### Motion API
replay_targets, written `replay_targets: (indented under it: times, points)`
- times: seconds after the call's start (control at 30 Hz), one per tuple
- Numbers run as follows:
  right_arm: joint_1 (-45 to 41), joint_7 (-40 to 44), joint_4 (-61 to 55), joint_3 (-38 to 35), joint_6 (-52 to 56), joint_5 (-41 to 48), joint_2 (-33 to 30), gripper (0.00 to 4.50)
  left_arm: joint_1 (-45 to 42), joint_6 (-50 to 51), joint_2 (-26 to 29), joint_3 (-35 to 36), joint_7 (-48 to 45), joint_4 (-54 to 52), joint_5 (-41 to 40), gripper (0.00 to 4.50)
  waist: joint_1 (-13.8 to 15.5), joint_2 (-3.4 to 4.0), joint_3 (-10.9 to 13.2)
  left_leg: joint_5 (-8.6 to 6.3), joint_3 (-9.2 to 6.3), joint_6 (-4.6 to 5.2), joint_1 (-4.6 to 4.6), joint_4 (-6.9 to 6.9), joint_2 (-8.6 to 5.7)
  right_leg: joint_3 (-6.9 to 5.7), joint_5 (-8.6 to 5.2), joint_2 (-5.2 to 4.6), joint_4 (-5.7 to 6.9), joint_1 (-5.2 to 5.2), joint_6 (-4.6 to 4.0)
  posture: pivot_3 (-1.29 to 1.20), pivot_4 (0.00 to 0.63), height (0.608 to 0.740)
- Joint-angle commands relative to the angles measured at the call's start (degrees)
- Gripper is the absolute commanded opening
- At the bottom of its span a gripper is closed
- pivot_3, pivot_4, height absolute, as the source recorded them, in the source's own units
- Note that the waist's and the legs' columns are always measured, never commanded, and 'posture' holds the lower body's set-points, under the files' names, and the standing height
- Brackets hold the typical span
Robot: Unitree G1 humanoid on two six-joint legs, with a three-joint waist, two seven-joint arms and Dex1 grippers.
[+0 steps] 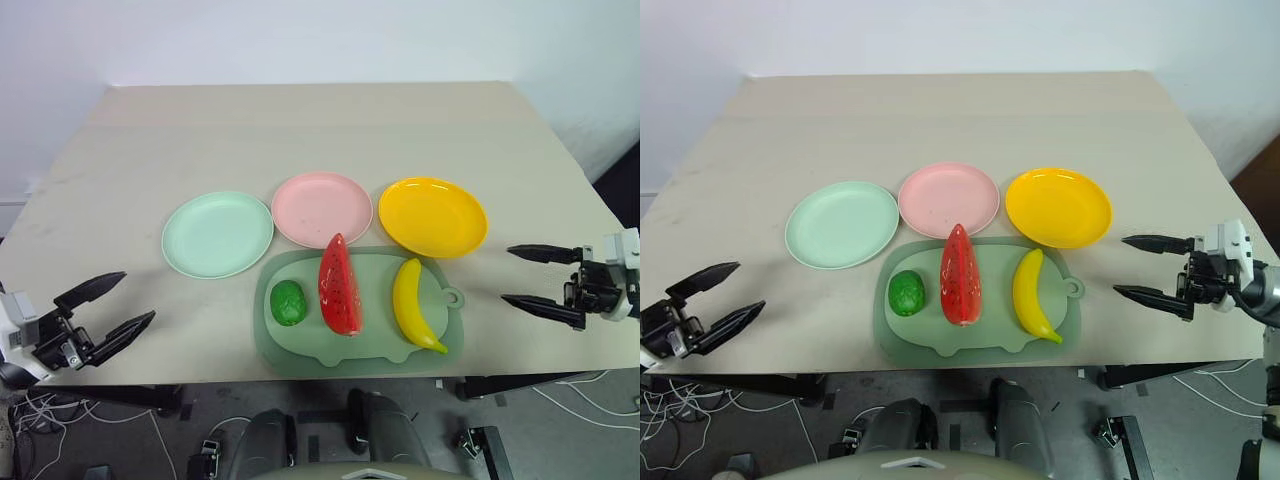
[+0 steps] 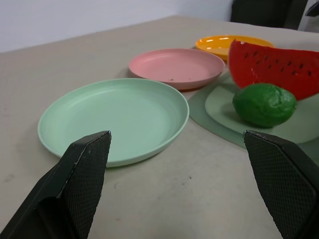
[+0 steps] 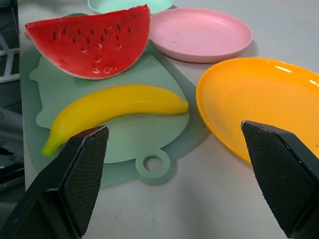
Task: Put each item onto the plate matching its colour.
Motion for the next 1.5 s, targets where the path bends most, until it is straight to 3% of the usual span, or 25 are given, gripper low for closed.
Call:
replay_targets:
  times: [0.03,0.43,0.97,1.2,1.5]
  points:
    - [1.06,0.42,-0.55,0.25,-1.36,1.02,-2.61,4.5,0.57,1.21,1.28,0.86,-0.95,-0.97,-1.26,4.46,0.09,0.0,0.0,0.0,0.0,0.0,0.0,0.0,0.0,0.0,0.0,-0.01,0.0,0.0,0.0,0.0,0.15,0.736]
    - [3.24,-0.21,-4.71,-2.11,0.91,2.33,-2.57,4.5,-5.07,2.55,2.68,-1.06,-1.18,2.13,-0.17,4.46,0.06,0.0,0.0,0.0,0.0,0.0,-0.01,0.02,-0.01,0.0,0.0,0.02,0.01,0.0,0.01,0.0,0.15,0.736]
    - [9.88,-3.5,-12.0,-2.29,5.99,1.83,-2.78,4.5,-0.57,3.87,3.71,0.88,-3.3,1.36,-0.88,4.46,0.06,0.0,0.0,0.0,-0.01,0.0,-0.01,0.02,0.02,0.0,0.0,0.0,0.01,-0.02,0.0,0.0,0.15,0.736]
    - [9.96,-18.95,-24.48,3.22,24.64,-4.84,-7.42,4.5,-1.91,3.74,2.93,-0.69,-2.51,1.47,-0.28,4.46,0.13,0.01,-0.01,0.0,-0.01,0.0,-0.05,0.03,0.03,0.01,-0.02,-0.06,0.01,-0.07,-0.02,0.0,0.15,0.736]
    - [1.51,-34.96,-44.48,6.31,60.43,7.29,-7.01,4.5,-2.85,3.16,1.67,-2.29,-1.55,1.75,0.31,4.46,0.15,-0.01,0.0,0.0,-0.06,0.0,-0.17,0.02,0.06,0.0,-0.02,-0.04,0.0,-0.17,-0.03,0.0,0.15,0.736]
